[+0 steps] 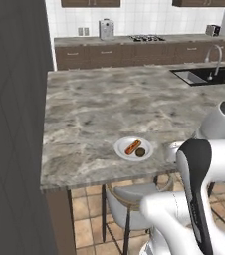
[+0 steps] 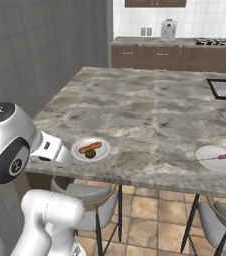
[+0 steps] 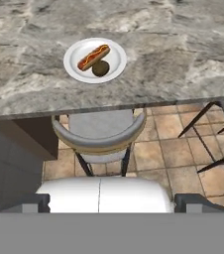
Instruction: Pick up the kiwi and banana from the fridge and place one fruit on each plate on the dining counter.
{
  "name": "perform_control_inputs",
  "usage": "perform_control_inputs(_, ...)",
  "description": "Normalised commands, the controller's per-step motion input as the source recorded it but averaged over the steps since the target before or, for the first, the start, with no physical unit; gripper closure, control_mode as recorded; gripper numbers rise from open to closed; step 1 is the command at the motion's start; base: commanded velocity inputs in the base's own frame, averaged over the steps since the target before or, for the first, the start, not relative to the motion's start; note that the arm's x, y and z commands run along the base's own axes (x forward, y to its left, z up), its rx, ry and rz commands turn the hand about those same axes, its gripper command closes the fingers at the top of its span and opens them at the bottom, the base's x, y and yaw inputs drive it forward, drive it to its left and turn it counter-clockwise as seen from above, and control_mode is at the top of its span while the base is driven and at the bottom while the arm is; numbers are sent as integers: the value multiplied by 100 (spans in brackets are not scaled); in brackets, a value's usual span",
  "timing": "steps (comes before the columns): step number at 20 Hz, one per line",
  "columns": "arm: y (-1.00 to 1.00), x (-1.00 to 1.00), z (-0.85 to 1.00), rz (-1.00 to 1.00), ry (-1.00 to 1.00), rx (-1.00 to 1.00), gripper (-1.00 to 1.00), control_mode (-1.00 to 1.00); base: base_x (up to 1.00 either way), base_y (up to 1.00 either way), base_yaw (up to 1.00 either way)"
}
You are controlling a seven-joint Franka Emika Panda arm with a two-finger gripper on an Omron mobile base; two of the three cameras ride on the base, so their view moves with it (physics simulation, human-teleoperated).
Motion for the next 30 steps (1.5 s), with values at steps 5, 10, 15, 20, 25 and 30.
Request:
perform_control_inputs(5, 0, 0, 0, 0, 0, 0, -100, 100, -92, -50, -41)
perform_control_inputs(10, 0, 0, 0, 0, 0, 0, -100, 100, -61, -56, -55)
perform_control_inputs(15, 0, 0, 0, 0, 0, 0, -100, 100, -20, -67, -64)
perform_control_inputs(20, 0, 0, 0, 0, 0, 0, -100, 100, 14, -97, -44)
perform_control_inputs(25, 0, 0, 0, 0, 0, 0, -100, 100, 49, -100, -29)
perform_control_inputs(30, 0, 0, 0, 0, 0, 0, -100, 100, 72, -100, -23)
